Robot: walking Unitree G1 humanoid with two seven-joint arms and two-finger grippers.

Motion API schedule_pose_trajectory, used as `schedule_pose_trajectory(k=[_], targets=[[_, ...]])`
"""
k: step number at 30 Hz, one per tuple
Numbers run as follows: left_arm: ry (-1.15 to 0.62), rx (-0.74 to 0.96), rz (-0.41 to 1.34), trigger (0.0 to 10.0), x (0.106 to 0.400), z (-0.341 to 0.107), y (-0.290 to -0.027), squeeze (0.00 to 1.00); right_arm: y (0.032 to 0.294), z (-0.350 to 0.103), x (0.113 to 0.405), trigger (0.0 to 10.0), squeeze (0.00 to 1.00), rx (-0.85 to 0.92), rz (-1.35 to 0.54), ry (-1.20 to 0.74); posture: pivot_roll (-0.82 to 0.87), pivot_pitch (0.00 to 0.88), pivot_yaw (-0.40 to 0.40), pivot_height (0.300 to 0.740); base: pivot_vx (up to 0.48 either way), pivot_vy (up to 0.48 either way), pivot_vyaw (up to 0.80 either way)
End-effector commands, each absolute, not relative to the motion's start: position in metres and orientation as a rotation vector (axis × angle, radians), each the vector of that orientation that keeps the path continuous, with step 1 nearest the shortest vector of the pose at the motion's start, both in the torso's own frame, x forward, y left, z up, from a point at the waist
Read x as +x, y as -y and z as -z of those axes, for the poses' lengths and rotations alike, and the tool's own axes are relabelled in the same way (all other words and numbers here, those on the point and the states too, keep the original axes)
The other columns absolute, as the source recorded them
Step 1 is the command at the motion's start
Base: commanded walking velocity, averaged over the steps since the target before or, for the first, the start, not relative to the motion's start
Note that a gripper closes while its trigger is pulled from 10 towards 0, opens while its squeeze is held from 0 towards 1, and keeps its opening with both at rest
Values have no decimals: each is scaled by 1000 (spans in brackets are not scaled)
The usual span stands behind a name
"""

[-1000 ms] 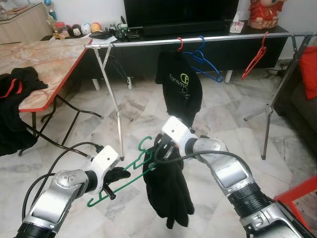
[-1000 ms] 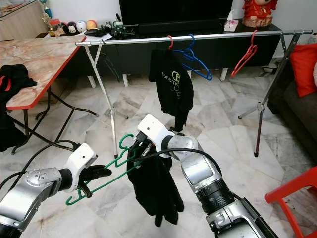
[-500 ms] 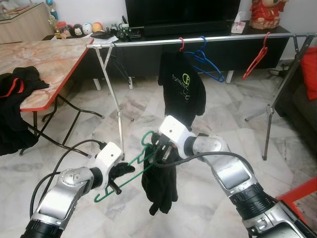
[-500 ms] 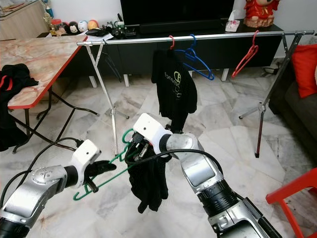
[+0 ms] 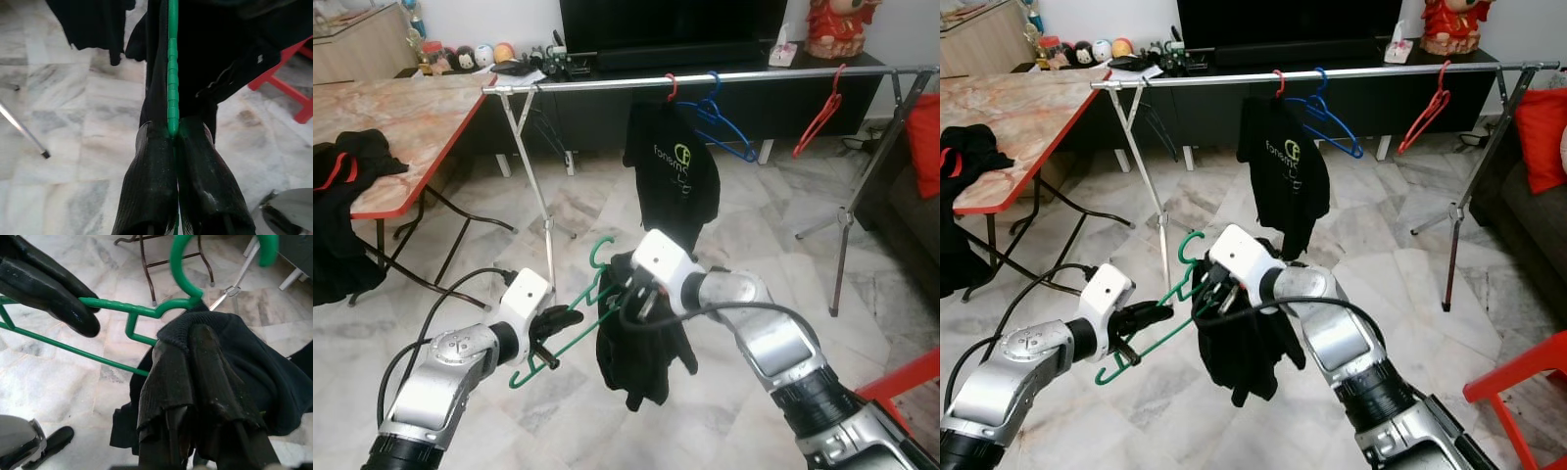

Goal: Hang hanger

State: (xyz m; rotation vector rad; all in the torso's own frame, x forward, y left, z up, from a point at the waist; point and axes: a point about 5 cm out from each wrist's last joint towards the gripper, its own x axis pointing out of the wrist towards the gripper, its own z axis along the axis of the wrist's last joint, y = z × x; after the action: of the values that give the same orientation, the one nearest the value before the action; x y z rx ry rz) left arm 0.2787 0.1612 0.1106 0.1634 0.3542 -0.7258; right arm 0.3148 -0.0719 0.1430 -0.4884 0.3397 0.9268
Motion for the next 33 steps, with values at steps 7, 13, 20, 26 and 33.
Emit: schedule_pose_trajectory(k=[7,13,20,26,33], targets=[[-317,136,749,10000,277,-119,-161,0,64,-151,311,10000,0,-504,-968,-287,-80,13,57,740,0,0,0],[-284,71,777,10000,276,-124,-158,0,67,-157,314,10000,0,-507,-962,-268,-83,15,54,740,0,0,0],[-263,5,835,10000,273,-130,-151,0,71,-159,314,10000,0,-519,-964,-266,-86,13,53,740,0,0,0],[-271,-10,874,10000,269,-131,-149,0,73,-161,316,10000,0,-527,-960,-259,-87,11,52,740,0,0,0],[-280,-12,879,10000,267,-130,-150,0,73,-161,316,10000,0,-529,-965,-261,-86,11,50,740,0,0,0]])
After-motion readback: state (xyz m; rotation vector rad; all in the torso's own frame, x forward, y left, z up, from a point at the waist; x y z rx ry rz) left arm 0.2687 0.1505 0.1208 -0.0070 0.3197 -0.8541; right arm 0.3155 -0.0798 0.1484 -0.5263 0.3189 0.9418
